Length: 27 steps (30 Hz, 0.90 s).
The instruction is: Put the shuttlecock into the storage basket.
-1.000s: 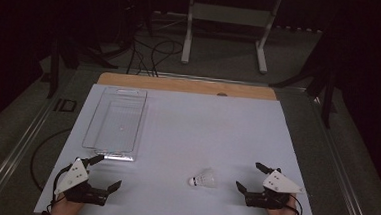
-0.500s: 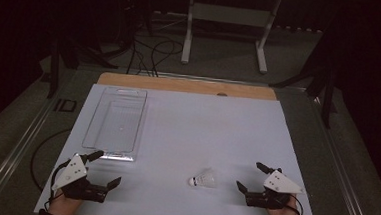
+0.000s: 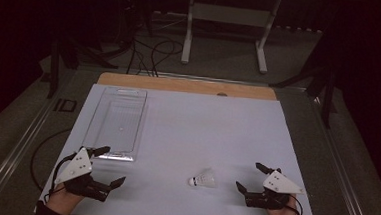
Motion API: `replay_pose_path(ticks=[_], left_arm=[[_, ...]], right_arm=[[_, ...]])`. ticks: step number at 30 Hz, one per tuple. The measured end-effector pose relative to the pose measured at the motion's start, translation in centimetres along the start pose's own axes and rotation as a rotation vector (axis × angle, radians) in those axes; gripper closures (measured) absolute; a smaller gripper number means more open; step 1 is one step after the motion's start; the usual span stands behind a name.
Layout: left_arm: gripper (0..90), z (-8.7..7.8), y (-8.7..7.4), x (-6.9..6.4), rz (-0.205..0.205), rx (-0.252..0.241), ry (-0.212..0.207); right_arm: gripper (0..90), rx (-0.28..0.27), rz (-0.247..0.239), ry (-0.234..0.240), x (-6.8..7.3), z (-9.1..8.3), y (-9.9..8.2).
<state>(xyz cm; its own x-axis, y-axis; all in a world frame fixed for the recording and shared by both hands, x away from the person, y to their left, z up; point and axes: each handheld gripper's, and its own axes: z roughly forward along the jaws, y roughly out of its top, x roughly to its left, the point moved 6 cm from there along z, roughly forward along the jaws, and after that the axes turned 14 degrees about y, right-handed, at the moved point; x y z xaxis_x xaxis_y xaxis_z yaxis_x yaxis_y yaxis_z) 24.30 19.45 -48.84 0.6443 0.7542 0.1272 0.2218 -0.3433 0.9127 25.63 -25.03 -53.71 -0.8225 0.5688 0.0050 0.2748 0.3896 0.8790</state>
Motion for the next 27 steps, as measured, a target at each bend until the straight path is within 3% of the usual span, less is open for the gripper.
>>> replay_pose_path(ticks=[5,11,15,22,27], left_arm=[[0.4,0.2,1.2,-0.7,0.019,-0.001,-0.047],[0.4,0.3,2.2,-0.9,0.046,-0.006,-0.057],[0.4,0.5,3.0,-1.5,0.045,-0.004,-0.110],[0.4,1.3,3.6,-2.3,0.090,0.020,-0.135],[0.4,1.7,4.1,-2.9,0.102,0.027,-0.151]], right_arm=[[8.9,0.000,0.000,0.003,0.0,0.0,0.0],[8.9,-0.001,0.000,0.003,0.0,-0.1,0.0],[8.9,0.005,0.003,0.007,0.0,0.0,-0.1],[8.9,0.002,0.004,0.008,0.0,0.0,0.0],[8.9,0.002,0.003,0.008,0.1,0.0,0.0]])
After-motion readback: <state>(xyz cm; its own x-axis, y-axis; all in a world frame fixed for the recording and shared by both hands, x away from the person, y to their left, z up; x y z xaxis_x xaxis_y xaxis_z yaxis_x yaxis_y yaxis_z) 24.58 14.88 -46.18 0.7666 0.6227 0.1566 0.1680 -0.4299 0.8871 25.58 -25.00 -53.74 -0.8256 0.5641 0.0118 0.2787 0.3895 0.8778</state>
